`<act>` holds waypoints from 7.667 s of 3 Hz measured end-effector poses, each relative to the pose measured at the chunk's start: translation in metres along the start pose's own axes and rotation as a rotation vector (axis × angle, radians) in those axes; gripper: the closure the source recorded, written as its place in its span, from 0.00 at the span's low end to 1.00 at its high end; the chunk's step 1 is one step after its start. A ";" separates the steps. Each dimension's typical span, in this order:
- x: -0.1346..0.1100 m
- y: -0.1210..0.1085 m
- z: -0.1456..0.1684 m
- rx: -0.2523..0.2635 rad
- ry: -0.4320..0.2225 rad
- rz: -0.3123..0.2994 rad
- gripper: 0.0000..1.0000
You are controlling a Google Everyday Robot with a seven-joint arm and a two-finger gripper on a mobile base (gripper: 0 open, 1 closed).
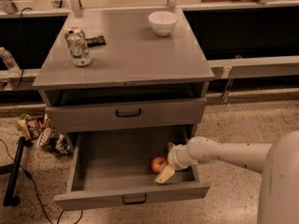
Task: Pick apple from middle drawer and place on counter
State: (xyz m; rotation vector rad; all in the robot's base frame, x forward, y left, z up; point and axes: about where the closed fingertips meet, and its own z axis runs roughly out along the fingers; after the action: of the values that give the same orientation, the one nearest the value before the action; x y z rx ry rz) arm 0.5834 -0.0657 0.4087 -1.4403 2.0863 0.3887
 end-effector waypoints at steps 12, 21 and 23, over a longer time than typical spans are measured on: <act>-0.005 -0.005 0.010 -0.089 -0.007 0.080 0.00; -0.037 -0.011 -0.108 -0.104 -0.142 0.086 1.00; -0.039 0.000 -0.109 -0.145 -0.164 0.087 1.00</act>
Offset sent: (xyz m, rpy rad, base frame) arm 0.0065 0.0088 -0.0348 0.0048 0.0392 -0.0033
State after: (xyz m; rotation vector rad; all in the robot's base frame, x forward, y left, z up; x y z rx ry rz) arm 0.5626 -0.0940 0.5189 -1.3518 2.0269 0.6823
